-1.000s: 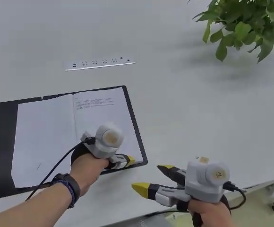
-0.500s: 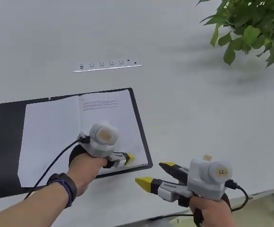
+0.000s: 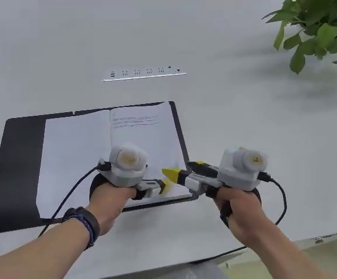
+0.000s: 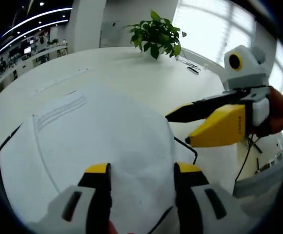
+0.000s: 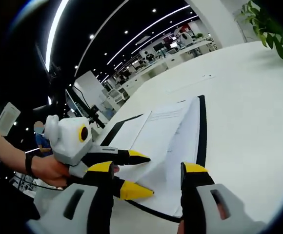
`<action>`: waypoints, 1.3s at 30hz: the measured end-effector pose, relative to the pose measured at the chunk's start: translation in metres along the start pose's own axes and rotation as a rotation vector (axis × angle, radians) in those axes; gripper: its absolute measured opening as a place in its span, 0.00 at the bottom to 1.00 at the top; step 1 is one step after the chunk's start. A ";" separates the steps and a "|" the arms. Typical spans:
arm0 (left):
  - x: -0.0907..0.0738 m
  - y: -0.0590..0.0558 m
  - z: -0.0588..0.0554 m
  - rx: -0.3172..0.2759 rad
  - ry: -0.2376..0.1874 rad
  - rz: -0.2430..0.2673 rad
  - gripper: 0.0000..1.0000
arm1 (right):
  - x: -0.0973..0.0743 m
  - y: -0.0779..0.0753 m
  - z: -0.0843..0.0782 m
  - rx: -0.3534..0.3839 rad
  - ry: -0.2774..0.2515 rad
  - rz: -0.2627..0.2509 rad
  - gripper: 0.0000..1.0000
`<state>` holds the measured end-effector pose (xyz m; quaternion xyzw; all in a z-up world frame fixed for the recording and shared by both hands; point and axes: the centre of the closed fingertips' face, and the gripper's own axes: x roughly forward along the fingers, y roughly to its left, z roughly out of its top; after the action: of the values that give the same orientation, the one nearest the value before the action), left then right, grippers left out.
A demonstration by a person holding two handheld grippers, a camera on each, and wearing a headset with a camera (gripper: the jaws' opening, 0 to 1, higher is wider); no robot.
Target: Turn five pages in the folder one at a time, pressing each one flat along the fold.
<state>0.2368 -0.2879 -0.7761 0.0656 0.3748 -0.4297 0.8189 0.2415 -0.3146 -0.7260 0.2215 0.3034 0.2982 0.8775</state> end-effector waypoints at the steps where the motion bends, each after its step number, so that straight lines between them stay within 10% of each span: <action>1: -0.001 0.000 0.000 0.002 0.001 -0.001 0.52 | 0.005 0.001 0.002 0.012 -0.005 0.010 0.52; 26: -0.037 -0.009 0.009 0.027 -0.015 0.003 0.66 | -0.003 0.010 0.001 0.102 -0.063 0.006 0.02; 39: -0.084 0.007 0.011 0.009 -0.070 0.065 0.68 | 0.002 0.030 0.012 0.113 -0.080 0.030 0.00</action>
<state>0.2189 -0.2339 -0.7133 0.0663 0.3418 -0.4066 0.8447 0.2393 -0.2944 -0.7008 0.2871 0.2812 0.2848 0.8703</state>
